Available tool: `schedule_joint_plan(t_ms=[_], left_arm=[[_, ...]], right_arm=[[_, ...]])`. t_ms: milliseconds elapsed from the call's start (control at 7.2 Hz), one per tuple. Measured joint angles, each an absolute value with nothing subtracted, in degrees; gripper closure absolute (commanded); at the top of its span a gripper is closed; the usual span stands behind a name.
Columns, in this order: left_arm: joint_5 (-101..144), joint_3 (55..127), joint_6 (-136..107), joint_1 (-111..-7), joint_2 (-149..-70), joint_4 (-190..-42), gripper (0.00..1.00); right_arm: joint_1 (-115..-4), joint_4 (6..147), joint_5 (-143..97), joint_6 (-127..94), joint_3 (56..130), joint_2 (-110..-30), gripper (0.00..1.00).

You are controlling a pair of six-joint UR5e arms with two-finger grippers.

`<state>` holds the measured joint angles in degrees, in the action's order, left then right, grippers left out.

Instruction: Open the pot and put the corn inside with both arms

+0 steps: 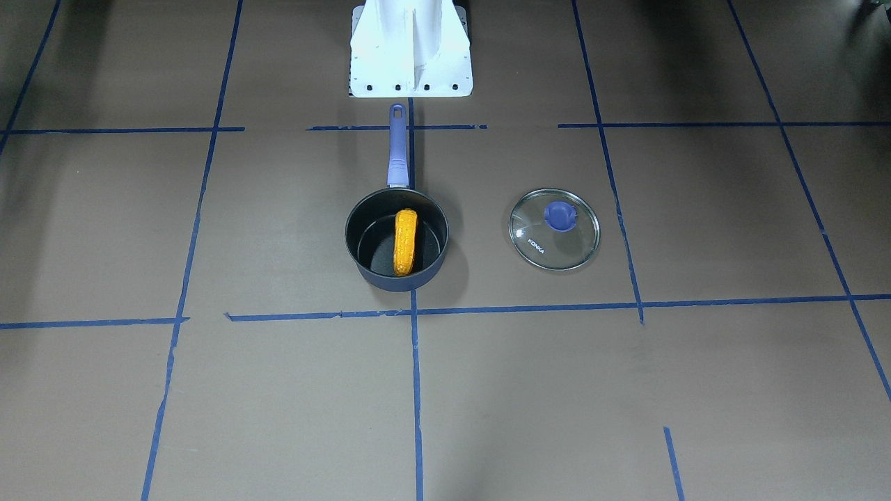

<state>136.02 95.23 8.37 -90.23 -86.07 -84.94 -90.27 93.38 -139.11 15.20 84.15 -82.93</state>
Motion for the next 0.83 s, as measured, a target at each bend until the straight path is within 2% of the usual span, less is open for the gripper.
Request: schedule_joint_plan(t_ms=[417, 833], left_arm=[[136.05, 95.75, 8.77, -90.26, -84.93, -84.82, 0.0], [136.05, 95.78, 8.79, -90.22, -84.66, -84.91, 0.0]], right_arm=[[-92.81, 91.59, -135.61, 16.71, 83.13, -85.99, 0.0], [-93.06, 82.94, -136.12, 4.97, 86.92, -92.17, 0.0]])
